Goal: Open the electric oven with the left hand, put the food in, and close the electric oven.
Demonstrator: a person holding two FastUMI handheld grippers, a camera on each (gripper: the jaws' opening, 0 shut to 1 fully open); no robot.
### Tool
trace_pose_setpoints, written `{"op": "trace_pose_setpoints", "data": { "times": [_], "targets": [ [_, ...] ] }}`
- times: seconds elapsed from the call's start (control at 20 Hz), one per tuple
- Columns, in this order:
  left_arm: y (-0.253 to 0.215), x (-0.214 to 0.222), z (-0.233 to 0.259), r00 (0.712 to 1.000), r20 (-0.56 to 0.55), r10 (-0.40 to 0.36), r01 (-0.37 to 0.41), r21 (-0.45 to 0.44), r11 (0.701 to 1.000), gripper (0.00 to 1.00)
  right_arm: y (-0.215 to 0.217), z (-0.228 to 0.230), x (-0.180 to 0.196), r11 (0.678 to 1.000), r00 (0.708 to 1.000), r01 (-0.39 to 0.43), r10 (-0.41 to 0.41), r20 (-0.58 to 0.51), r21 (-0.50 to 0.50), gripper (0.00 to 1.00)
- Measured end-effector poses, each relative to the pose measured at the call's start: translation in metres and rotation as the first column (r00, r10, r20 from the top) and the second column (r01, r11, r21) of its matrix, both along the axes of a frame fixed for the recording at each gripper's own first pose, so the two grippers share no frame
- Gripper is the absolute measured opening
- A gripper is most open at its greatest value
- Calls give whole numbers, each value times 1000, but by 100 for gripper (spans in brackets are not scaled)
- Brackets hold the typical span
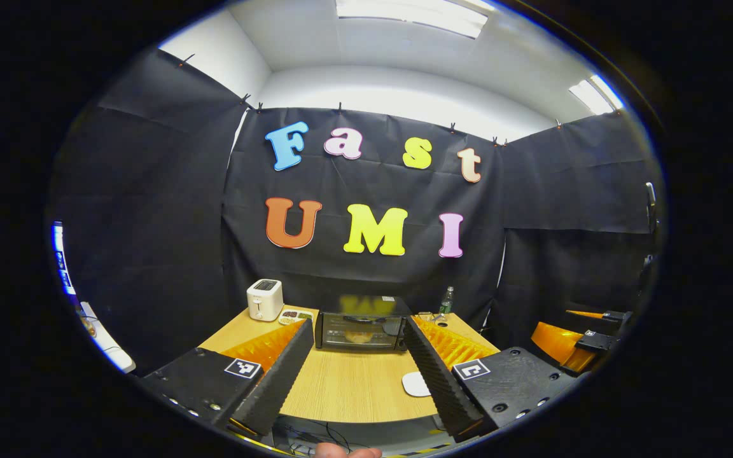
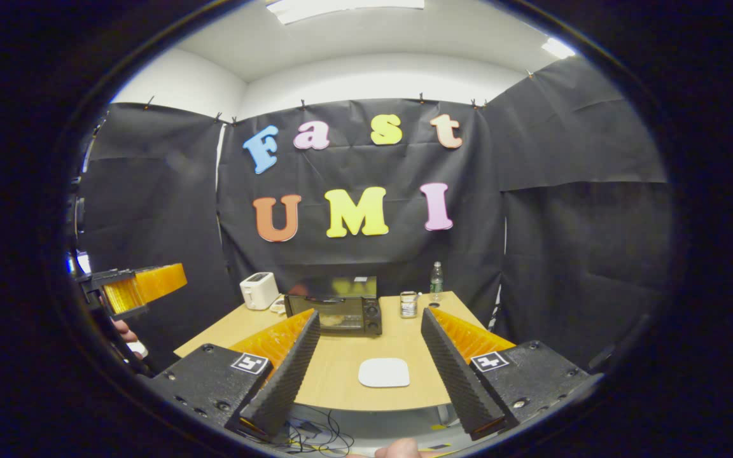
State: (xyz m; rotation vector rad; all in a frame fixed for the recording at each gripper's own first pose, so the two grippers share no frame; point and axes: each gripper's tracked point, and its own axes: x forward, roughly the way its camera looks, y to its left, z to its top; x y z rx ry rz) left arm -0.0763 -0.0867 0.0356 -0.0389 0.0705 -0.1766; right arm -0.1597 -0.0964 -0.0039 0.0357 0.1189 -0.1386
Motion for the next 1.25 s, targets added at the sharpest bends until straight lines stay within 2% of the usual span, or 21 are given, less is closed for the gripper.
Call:
{"op": "trace_pose_setpoints", "data": {
  "times": [0.25, 0.45, 0.95, 1.25],
  "targets": [
    [29, -40, -6, 1000, -14, 28, -28, -9, 1000, 94, 52, -6, -19, 999, 998, -49, 49, -30, -19, 100],
    [42, -60, -12, 999, -23, 41, -41, -20, 999, 94, 73, -12, -37, 997, 996, -72, 71, -55, -11, 100],
    [34, -92, -20, 999, -46, 9, -9, -19, 1000, 94, 68, -11, -69, 999, 998, -30, 31, -62, 13, 100],
    [38, -107, -23, 999, -54, 8, -9, -19, 1000, 94, 79, -16, -80, 999, 996, -47, 47, -71, 14, 100]
  ]
}}
